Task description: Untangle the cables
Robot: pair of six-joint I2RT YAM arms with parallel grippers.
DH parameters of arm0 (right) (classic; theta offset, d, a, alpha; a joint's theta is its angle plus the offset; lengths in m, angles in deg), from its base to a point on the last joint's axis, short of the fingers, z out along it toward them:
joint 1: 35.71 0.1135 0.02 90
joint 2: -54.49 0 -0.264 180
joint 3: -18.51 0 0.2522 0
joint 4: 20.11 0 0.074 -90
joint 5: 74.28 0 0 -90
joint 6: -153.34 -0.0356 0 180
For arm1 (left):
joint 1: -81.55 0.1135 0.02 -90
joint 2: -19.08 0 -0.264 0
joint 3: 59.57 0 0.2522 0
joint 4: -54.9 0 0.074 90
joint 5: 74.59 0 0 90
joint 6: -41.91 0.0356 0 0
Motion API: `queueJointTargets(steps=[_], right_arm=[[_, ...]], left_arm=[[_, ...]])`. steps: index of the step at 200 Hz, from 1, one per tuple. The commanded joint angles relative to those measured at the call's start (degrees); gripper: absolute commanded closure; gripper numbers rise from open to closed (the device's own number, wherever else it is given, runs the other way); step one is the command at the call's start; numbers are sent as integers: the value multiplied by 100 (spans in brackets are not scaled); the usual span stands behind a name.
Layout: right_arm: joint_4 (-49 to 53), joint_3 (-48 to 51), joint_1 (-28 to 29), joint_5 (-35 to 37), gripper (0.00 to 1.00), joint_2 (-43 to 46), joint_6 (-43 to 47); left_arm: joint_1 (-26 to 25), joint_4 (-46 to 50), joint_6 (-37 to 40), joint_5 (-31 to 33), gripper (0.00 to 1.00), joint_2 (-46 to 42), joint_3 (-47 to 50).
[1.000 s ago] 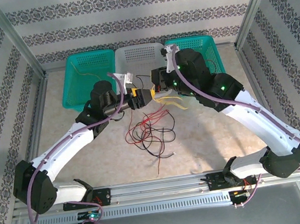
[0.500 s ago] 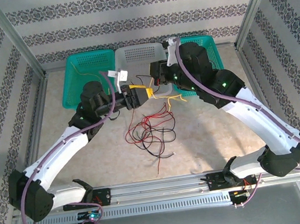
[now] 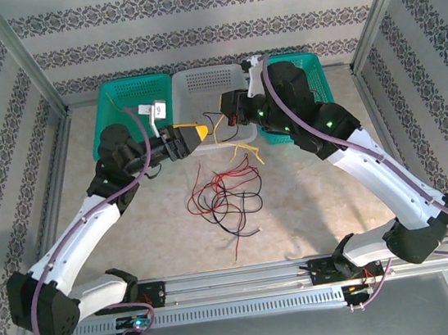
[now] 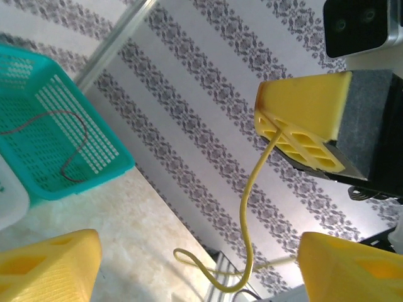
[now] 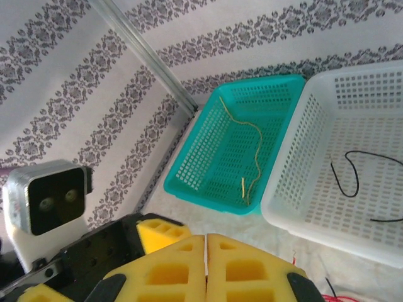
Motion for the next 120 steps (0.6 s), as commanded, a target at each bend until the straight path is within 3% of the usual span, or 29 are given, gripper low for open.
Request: queueJointTargets(steps=[1, 52, 92, 105, 120], right_arm=[[-265, 74, -26, -251, 100, -18, -181], [-371, 102, 27, -370, 100, -106, -279], [-397, 158, 39, -420, 100, -167, -322], [-430, 155, 45, -448, 100, -197, -349], [-491, 139, 51, -483, 100, -248, -367]], left_arm=[[-13, -904, -499, -689, 24, 306, -243], [-57, -1375, -893, -1076, 42, 667, -173], [-62, -1125, -628, -1039, 52, 524, -149], [-74, -1113, -618, -1076, 61, 514, -136], [-96, -957, -502, -1103, 78, 491, -146]])
